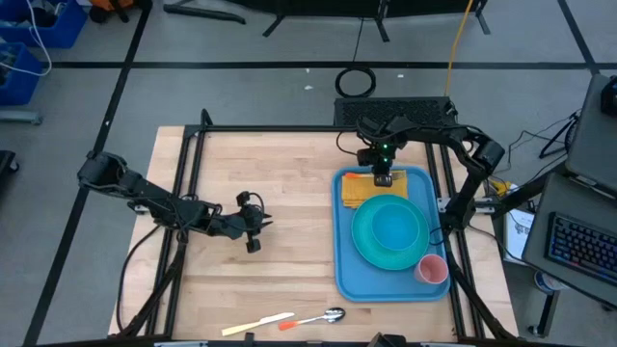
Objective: Set up tray
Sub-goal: Put the orange fork on the napkin to the left of the blue plate
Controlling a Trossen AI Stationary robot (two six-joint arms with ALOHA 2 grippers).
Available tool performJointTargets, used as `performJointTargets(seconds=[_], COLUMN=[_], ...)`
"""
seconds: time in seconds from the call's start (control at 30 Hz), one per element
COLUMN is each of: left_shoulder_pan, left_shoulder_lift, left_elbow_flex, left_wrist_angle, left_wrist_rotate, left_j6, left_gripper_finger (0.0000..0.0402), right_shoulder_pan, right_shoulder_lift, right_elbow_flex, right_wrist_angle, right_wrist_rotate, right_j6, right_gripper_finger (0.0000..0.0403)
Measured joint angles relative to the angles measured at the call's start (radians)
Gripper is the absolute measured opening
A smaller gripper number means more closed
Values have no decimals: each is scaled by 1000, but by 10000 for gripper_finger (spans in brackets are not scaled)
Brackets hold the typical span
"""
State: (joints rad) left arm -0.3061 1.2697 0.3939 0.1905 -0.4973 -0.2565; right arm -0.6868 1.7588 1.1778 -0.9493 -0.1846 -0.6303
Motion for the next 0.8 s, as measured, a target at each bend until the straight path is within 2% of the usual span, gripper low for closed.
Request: performJointTargets(seconds=[0.3, 0.67, 0.8], left_shoulder_pan=[0, 0, 0], left_shoulder_lift=[0, 0, 0], left_elbow_flex=[0, 0, 0], left_wrist_angle=[-1, -1, -1], left_wrist_rotate=[0, -1, -1], left_j6=[0, -3, -3], left_gripper_finger=[85, 85, 85], right_shoulder_pan=[3, 4, 18], right_shoulder_lift=[0, 0, -1], right_elbow_flex=[-10, -93, -87], right_wrist_angle=[0, 40, 41], right_wrist_rotate=[0, 31, 100], right_j6=[-4, 19, 0], right_gripper_finger=[0, 5, 5])
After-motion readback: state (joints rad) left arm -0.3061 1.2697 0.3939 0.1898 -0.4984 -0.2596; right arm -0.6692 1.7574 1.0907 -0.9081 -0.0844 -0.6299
